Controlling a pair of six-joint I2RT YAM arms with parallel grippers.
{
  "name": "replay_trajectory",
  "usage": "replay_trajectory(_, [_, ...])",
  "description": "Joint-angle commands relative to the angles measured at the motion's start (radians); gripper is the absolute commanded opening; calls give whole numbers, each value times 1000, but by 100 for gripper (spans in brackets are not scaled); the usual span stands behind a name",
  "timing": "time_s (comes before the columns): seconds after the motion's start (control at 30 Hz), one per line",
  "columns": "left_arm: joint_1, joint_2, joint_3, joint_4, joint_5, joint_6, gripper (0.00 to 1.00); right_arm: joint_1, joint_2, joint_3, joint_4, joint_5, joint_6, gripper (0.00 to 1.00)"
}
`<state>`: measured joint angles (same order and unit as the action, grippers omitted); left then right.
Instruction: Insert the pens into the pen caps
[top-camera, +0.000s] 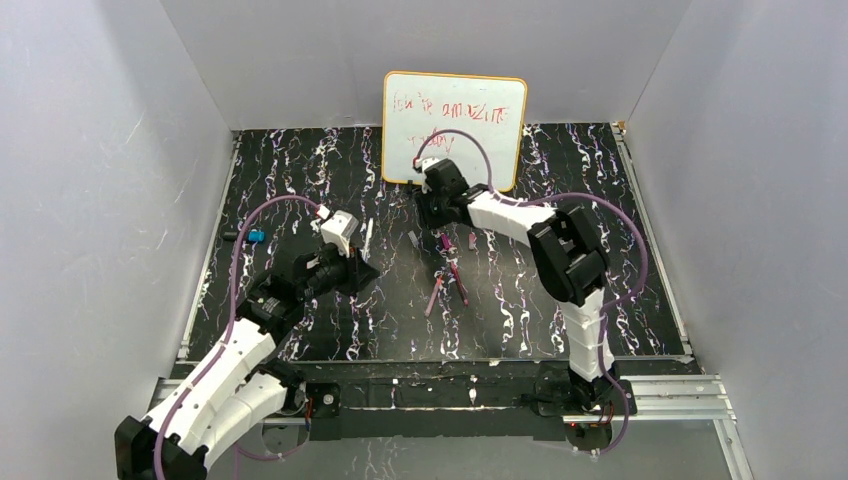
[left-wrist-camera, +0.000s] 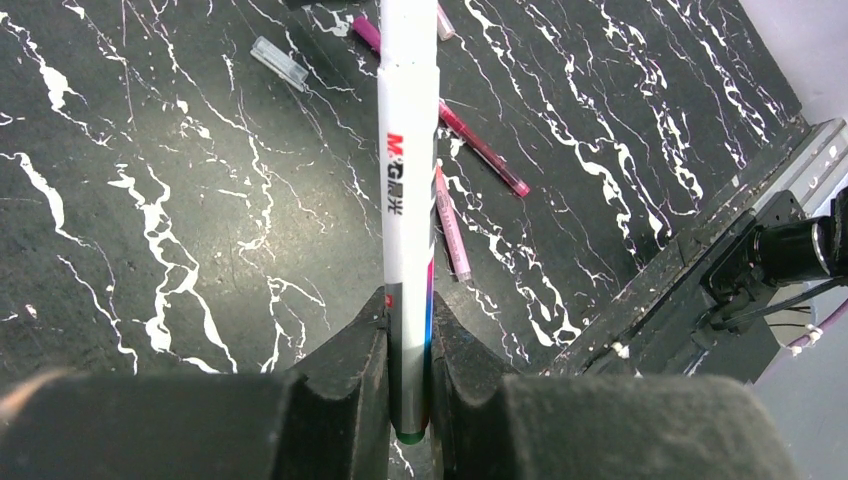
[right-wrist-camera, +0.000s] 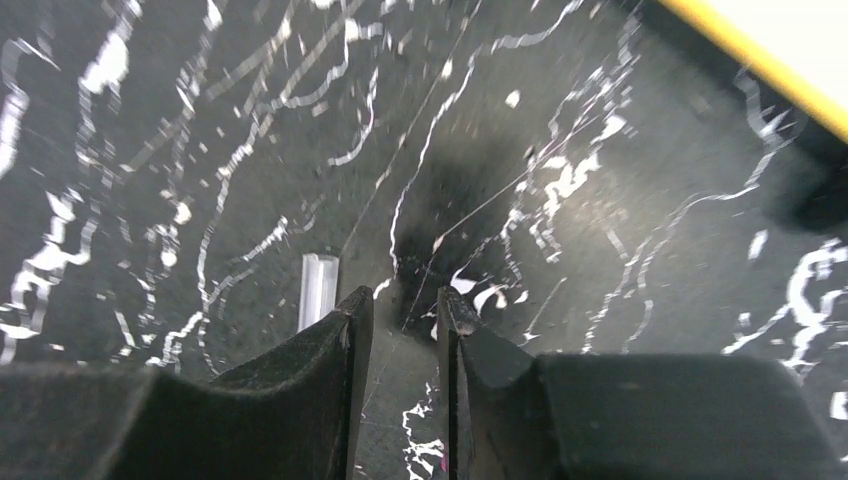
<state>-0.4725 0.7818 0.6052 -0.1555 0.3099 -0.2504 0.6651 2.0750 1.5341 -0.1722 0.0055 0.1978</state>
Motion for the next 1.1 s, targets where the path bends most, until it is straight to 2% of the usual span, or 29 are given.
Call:
replay_trajectory(0.0, [5, -43, 30, -66, -5, 23, 0, 35, 36, 75, -81, 59, -44, 38])
replay_trajectory(0.8, [5, -82, 27, -75, -38, 11, 0, 109, 112, 147, -103, 107, -67, 39])
replay_trajectory(1.07, [5, -91, 27, -79, -49, 11, 0, 98, 40, 70, -62, 172, -37, 40])
